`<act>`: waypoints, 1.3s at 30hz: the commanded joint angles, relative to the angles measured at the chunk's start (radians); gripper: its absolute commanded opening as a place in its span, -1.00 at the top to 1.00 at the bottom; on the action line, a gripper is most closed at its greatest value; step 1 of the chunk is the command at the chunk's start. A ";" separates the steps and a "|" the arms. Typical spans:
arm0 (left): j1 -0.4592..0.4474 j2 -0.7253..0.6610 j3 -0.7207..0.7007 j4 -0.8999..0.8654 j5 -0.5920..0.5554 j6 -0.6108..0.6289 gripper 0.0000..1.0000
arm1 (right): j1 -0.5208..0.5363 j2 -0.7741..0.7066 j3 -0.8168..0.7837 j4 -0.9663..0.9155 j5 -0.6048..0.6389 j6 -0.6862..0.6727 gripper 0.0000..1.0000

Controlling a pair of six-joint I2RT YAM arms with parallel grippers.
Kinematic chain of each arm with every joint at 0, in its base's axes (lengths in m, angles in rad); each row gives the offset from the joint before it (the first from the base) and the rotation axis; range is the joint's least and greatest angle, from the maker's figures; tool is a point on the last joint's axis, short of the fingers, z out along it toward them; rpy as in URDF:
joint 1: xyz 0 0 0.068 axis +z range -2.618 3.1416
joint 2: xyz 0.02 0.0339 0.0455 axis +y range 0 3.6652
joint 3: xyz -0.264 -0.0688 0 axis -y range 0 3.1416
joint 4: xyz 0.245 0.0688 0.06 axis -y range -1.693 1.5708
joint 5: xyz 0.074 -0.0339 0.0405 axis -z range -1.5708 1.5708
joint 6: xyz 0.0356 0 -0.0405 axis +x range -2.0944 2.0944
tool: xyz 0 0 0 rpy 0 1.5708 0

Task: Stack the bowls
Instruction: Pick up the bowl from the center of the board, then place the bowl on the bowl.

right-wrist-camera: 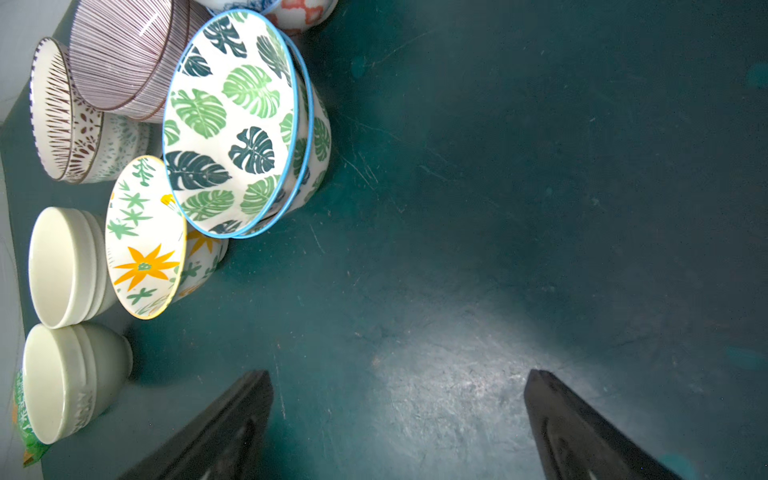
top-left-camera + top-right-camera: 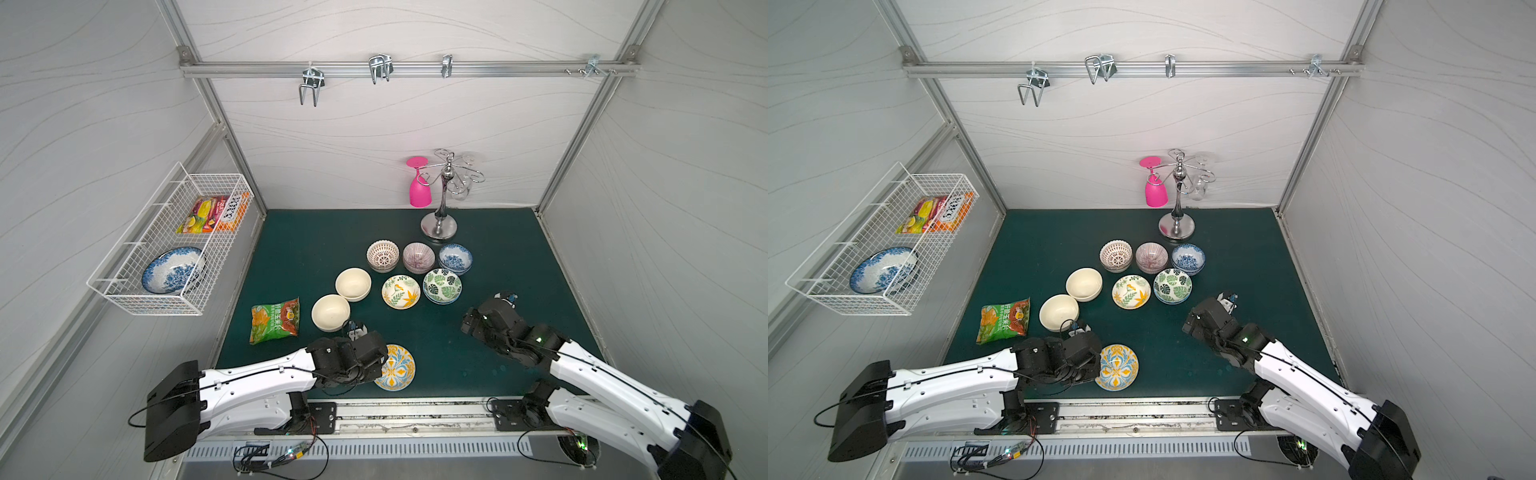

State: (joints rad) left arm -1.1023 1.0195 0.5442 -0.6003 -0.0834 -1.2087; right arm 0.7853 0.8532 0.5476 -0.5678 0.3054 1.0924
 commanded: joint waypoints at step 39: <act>0.518 0.619 0.636 0.185 0.092 0.366 1.00 | -0.125 -0.047 -0.071 0.117 -0.102 -0.049 -0.98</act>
State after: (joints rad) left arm -0.5888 1.6249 1.1481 -0.5095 0.0116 -0.8619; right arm 0.6697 0.8021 0.4843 -0.4702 0.2241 1.0626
